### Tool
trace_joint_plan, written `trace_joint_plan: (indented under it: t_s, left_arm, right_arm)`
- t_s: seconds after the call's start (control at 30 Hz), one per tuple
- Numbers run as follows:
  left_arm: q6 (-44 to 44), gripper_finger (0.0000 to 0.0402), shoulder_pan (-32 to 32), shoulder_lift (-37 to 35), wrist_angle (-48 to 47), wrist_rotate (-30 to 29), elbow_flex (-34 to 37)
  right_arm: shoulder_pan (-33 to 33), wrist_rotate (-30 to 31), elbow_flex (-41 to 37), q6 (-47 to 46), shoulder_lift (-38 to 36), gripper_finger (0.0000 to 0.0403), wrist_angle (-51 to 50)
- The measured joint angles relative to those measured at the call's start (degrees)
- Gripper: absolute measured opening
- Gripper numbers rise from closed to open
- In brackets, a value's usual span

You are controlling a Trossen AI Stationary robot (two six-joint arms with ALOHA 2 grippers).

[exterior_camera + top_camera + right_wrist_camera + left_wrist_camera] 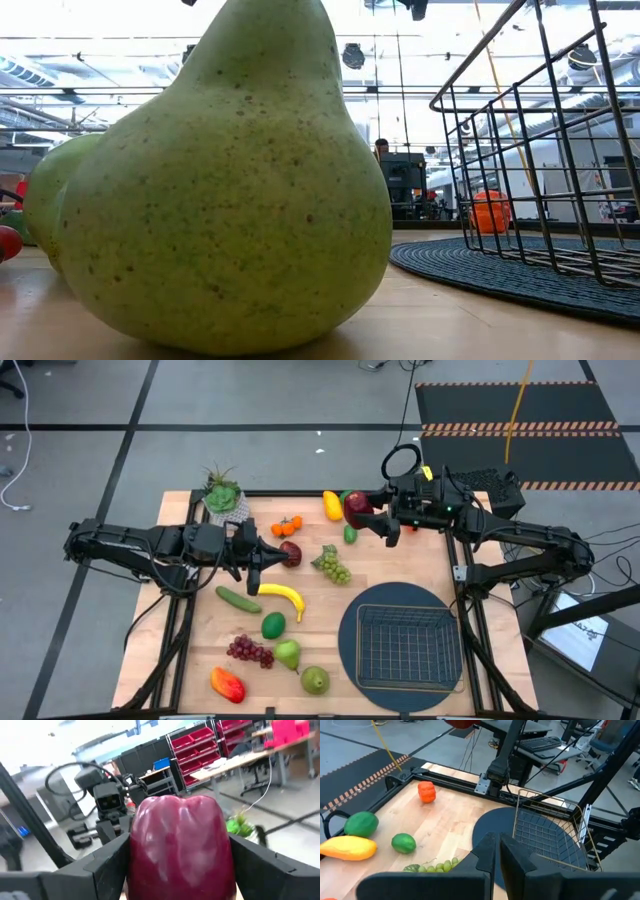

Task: Build produce basket
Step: Put the right apple into the gold wire basket

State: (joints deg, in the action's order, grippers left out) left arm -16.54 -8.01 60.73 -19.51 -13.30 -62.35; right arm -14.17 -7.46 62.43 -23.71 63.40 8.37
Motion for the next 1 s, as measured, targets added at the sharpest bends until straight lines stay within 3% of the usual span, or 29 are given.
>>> trace_joint_plan:
  t_s: [0.4,0.77,1.0]
  left_arm:
    - [-0.1,0.0024,0.0,0.0,0.0,0.0,0.0]
    - [-1.8,0.0024,0.0,0.0,0.0,0.1,0.0]
    - [-1.9,0.0024,0.0,0.0,0.0,0.2,0.0]
  right_arm:
    - [-0.1,0.0,0.0,-39.0,0.0,0.0293,0.0]
    - [-0.1,0.0,0.0,-44.4,0.0,0.0293,0.0]
    - [-0.1,0.0,0.0,-35.7,0.0,0.0293,0.0]
